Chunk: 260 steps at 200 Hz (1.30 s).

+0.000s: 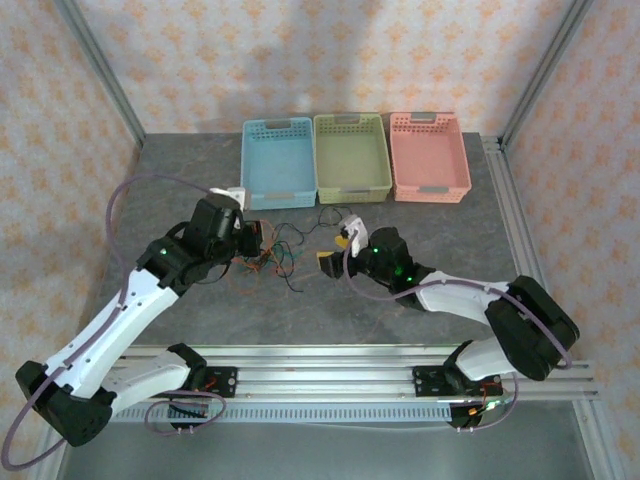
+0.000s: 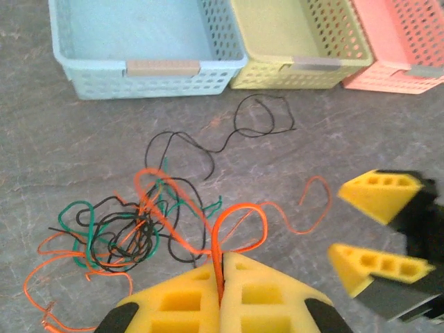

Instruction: Untangle the cables

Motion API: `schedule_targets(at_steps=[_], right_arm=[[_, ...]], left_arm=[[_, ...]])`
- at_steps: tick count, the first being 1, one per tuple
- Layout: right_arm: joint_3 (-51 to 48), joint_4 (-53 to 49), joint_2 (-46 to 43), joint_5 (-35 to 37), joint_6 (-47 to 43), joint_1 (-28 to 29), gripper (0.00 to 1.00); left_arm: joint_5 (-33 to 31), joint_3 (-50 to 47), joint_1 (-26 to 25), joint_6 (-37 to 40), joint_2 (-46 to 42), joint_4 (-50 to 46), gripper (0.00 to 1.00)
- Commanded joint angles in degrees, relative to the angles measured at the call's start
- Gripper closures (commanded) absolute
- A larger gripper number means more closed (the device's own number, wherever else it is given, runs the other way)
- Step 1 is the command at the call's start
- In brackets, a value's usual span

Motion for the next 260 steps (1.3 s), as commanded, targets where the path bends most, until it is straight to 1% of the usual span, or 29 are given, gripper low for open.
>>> schedule_targets(at_steps=[1,16,31,51,67,81,97,113,127,157,193,209,233,260], right_arm=[[1.8,4.6,1.9,-6.8,-8.2,2.0,0.25],[2.6,4.4,3.1,-6.5,-12.2,3.4,0.24],[3.4,4.1,3.9,-8.1,-17.1,4.6,0.24],[5.8,1.3,5.3,-11.1,-21.9,5.5,0.24],[6.7,0.4,6.1,-11.7,-24.0,5.8,0.26],[6.7,1.4,7.0,-13.1,-24.4,5.9,0.28],[7.8,-0.2,8.5,-12.7,-26.0,7.1,0.37],[9.1,-4.0,9.5,-10.1,-31.0,9.2,0.38],[9.7,-3.8,9.9,-9.8,-31.3,9.5,0.39],[9.4,-1.0,9.8,-8.5,-32.0,9.8,0.42],[9.6,-1.0,10.2,-8.6,-32.8,9.8,0.45],[9.2,0.4,10.5,-7.9,-33.4,9.9,0.48],[9.1,1.5,10.8,-7.8,-33.5,9.9,0.52],[9.5,1.4,12.3,-7.7,-34.4,10.0,0.53]], left_arm=[[3.3,5.6,-0.5,1.7,-0.7,-5.3,1.0],[5.2,8.5,-0.5,2.0,-0.1,-7.0,1.0],[6.6,10.8,-0.6,2.3,0.4,-8.5,1.0],[6.6,13.1,-0.7,2.9,0.5,-10.4,1.0],[6.7,14.1,-0.6,3.2,0.2,-11.2,1.0],[7.0,15.1,-0.7,3.3,0.0,-11.9,1.0],[7.2,16.1,-0.7,3.3,0.1,-12.5,1.0],[9.3,16.7,-0.7,3.3,0.2,-12.4,1.0],[10.2,17.1,-0.7,3.1,0.3,-12.3,1.0],[9.4,17.9,-0.7,3.4,0.4,-13.1,1.0],[11.7,18.5,-0.7,2.8,0.1,-12.7,1.0],[12.7,18.8,-0.7,2.7,0.1,-12.8,1.0],[12.7,19.1,-0.7,2.7,0.1,-13.3,1.0],[13.2,19.2,-0.7,2.3,0.1,-13.1,1.0]])
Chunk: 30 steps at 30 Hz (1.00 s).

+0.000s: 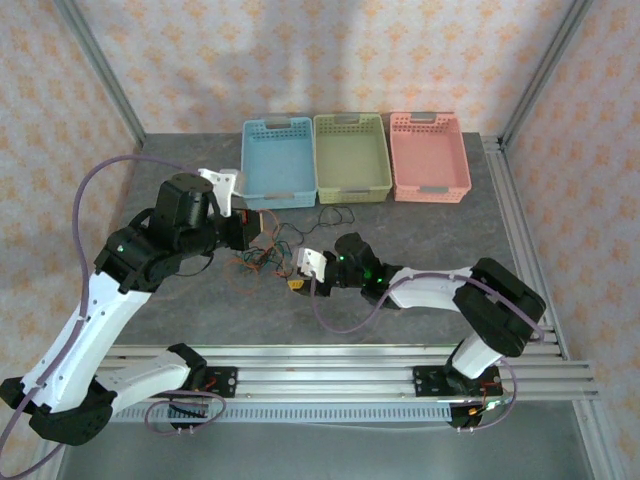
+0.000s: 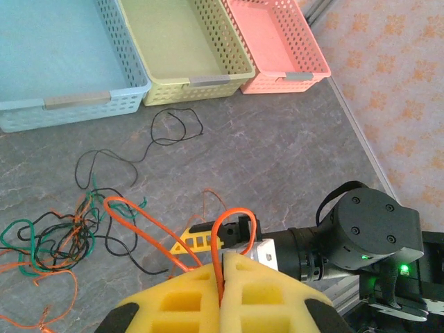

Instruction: Untangle the cables

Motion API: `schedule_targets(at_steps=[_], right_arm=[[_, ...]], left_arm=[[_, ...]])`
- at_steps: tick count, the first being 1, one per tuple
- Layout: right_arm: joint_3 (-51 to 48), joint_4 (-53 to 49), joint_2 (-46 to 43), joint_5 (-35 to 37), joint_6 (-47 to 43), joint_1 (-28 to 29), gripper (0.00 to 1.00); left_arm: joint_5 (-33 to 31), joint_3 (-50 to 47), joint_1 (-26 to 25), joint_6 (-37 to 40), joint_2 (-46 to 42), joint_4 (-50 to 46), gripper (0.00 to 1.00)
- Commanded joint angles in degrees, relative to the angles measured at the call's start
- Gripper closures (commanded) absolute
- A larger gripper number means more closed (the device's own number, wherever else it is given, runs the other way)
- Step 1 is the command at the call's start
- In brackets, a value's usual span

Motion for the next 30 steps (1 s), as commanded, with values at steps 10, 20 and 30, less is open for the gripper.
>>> schedule_targets(at_steps=[10,20,30], right_arm=[[0.9,4.5,3.6,0.0,-1.2,0.6,0.57],[0.4,7.9,4.7,-1.8,1.0,1.0,0.67],[-0.3,8.4,6.1,0.7,-2.4,2.1,0.73]], left_arm=[[2.1,1.4,-0.8,-0.9,-0.3,-0.2,1.0],[4.3,0.3,-0.8,-1.9,-0.4,1.7,1.0],[4.9,1.4,-0.8,-2.3,0.2,2.3,1.0]])
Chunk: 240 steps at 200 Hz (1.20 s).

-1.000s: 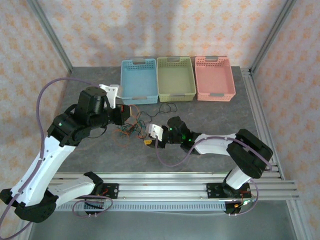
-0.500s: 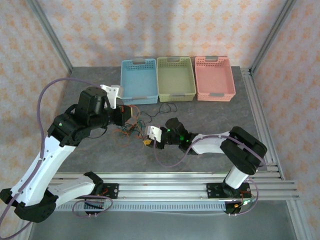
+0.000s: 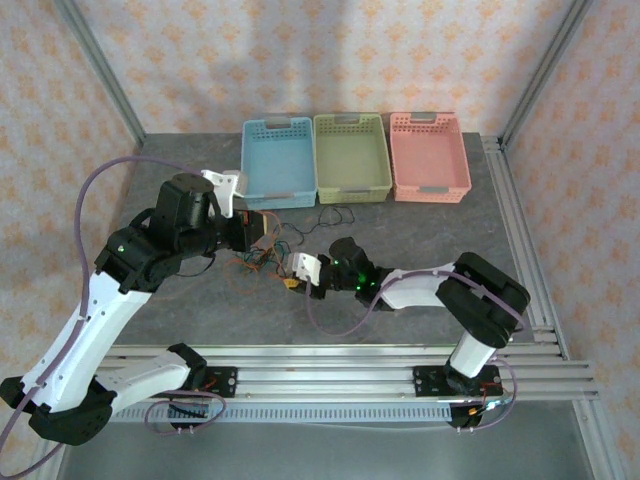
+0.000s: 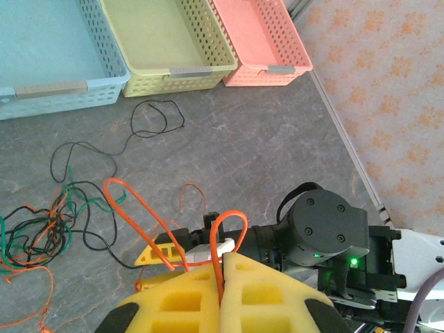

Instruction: Untangle the cables

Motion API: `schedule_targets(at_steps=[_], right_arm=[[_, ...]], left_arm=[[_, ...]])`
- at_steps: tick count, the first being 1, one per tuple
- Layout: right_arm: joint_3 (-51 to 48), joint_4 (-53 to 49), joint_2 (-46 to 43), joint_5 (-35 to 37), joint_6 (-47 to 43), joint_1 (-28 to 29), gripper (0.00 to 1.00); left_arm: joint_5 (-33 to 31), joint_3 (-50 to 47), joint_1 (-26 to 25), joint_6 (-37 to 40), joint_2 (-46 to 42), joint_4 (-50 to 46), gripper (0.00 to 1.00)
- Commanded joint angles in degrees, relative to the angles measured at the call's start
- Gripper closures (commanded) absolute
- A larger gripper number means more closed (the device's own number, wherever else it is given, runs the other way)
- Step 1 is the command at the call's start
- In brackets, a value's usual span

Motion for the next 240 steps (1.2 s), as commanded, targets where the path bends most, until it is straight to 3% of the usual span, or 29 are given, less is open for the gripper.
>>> schedule_targets(at_steps=[1,57,87,107,128,148,155,163,169,180,187,194,198,240], right_arm=[[-0.2,2.3,1.1,0.3,-2.0,0.8,0.72],[-0.4,3.6,2.3,1.1,-2.8,1.4,0.75],[-0.8,4.2,2.3,1.4,-3.2,1.5,0.86],[-1.6,5.2,1.9,1.7,-3.2,1.4,0.99],[-3.2,6.3,0.3,2.0,-2.5,1.5,1.0],[-5.1,6.7,-2.7,2.1,1.4,1.4,1.0],[-5.4,5.5,-4.4,1.8,3.5,1.3,1.0],[-5.3,3.1,-6.7,1.2,6.3,1.1,1.0],[-5.3,0.5,-8.8,0.7,8.6,0.9,1.0],[-5.5,-2.6,-11.9,0.6,12.2,0.7,1.0],[-5.9,-4.7,-14.1,0.6,14.9,0.5,1.0],[-6.4,-6.9,-16.4,-0.2,18.1,0.1,1.0],[-6.5,-7.7,-17.2,-0.8,19.2,-0.1,1.0],[-6.2,-13.1,-23.3,-9.6,29.5,-3.3,1.0]], left_arm=[[1.8,1.5,-0.4,-0.8,0.2,2.0,1.0],[3.0,2.7,-0.4,-1.1,0.4,2.0,1.0],[2.7,3.1,-0.4,-1.2,0.6,1.9,1.0],[2.0,3.1,-0.4,-1.1,0.7,1.9,1.0],[-2.9,2.6,-0.4,-0.9,0.3,1.1,1.0],[-14.5,1.4,0.1,0.8,0.6,-1.0,1.0],[-19.5,0.2,1.4,1.5,1.5,-1.3,0.91],[-21.0,-2.2,4.7,1.8,2.8,-0.7,0.81],[-18.7,-4.1,8.3,1.8,4.1,0.3,0.7],[-8.7,-6.4,16.6,0.2,7.1,1.0,0.36],[-3.2,-6.9,19.5,0.0,8.9,1.0,0.23],[-2.9,-6.4,20.2,0.7,10.0,0.4,0.15],[-4.1,-5.7,20.1,1.1,10.4,-0.9,0.02],[-8.8,-1.3,20.1,6.8,4.9,-5.3,0.0]])
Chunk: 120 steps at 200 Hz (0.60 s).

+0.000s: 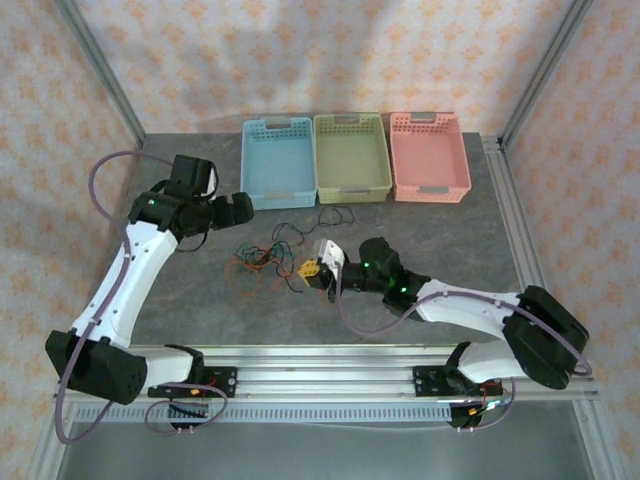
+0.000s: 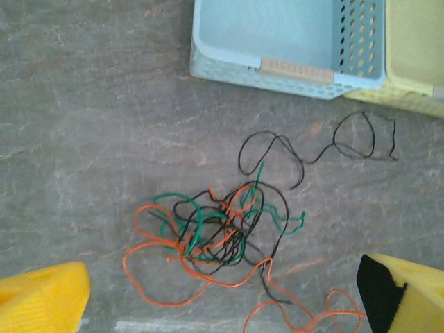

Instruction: Untangle the cables

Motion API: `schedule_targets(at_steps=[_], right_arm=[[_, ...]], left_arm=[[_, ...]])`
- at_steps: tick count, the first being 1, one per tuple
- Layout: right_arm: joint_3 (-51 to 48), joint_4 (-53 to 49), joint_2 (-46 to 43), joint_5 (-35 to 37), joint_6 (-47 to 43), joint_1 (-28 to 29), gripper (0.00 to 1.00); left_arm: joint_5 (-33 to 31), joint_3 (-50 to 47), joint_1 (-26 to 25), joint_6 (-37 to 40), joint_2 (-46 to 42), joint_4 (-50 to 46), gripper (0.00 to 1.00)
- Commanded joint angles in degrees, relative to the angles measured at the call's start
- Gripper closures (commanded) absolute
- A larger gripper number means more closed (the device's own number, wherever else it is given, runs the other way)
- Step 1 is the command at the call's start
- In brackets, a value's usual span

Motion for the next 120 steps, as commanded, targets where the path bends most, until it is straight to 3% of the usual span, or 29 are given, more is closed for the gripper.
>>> schedule_targets(at_steps=[1,25,53,64,97,120], right_arm=[[0.2,-6.2,-1.8,-7.1,9.5,-1.7,1.0],[4.1,-12.9,-2.9,-11.6,11.7,-2.8,1.0],[7.2,-20.7,-5.6,-14.8,13.2,-3.6,1.0],[7.9,-22.1,-6.4,-15.5,13.5,-3.9,1.0],[8.8,-23.9,-8.4,-17.8,13.7,-4.4,1.0],[8.9,-22.8,-8.8,-19.3,14.6,-4.9,1.0]], left_arm=[[-0.7,3.8,-0.2,5.0,-8.1,-3.1,0.0],[11.8,-3.5,-2.2,7.7,-16.3,9.2,0.05],[17.0,-10.7,-9.1,15.4,-23.1,17.9,0.05],[21.4,-11.9,-10.0,21.9,-23.8,18.1,0.11],[20.1,-17.6,-12.5,35.8,-26.3,23.7,0.09],[26.2,-19.8,-15.2,48.0,-25.8,25.5,0.08]])
